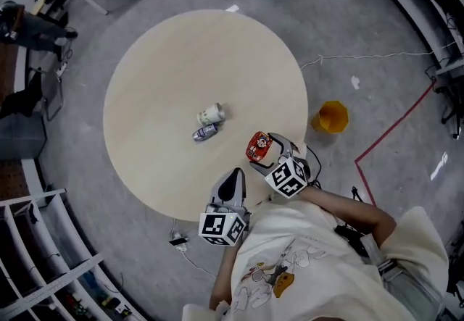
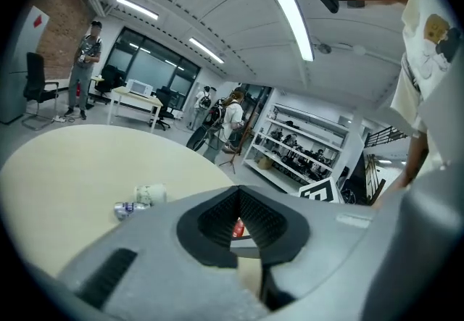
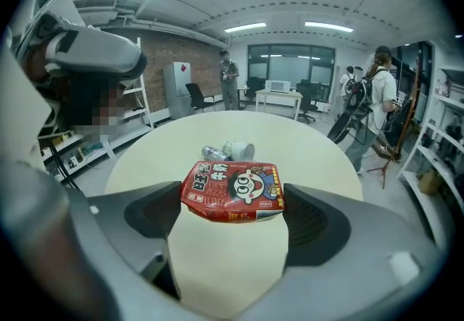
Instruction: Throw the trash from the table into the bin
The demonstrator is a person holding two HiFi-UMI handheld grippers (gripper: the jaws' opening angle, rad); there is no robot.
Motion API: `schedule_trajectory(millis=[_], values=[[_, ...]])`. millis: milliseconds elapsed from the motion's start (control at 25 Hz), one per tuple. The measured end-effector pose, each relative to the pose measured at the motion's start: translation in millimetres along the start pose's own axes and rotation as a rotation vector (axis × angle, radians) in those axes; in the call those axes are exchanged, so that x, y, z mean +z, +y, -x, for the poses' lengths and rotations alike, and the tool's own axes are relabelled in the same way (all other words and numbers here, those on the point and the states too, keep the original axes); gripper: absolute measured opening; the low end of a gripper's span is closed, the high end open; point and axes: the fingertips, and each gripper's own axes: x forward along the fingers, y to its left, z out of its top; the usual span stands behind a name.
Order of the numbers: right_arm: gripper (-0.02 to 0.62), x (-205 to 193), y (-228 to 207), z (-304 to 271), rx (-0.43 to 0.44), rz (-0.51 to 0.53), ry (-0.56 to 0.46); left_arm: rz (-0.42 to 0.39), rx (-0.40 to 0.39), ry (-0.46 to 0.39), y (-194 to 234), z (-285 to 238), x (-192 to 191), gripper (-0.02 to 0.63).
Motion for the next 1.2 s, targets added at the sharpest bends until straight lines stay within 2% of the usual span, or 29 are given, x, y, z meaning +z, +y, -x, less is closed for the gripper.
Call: schedule_trajectory(millis=[480,880,1200], values=[[0.446,-49,-107,85,-0.208,-0.143,-0.033,-0.111,-0.172,0.089,-91,-86,-9,0.005],[0.446,-84,-204,134,-0.338,-0.248,-0.066,-0.173,-0.304,0.172,-165,-169,-18,0.005],[0.445,-148,-268,163,-0.409,-0.357,-0.033,-0.19,-0.39,0.225,-220,-236,-33,0.005]])
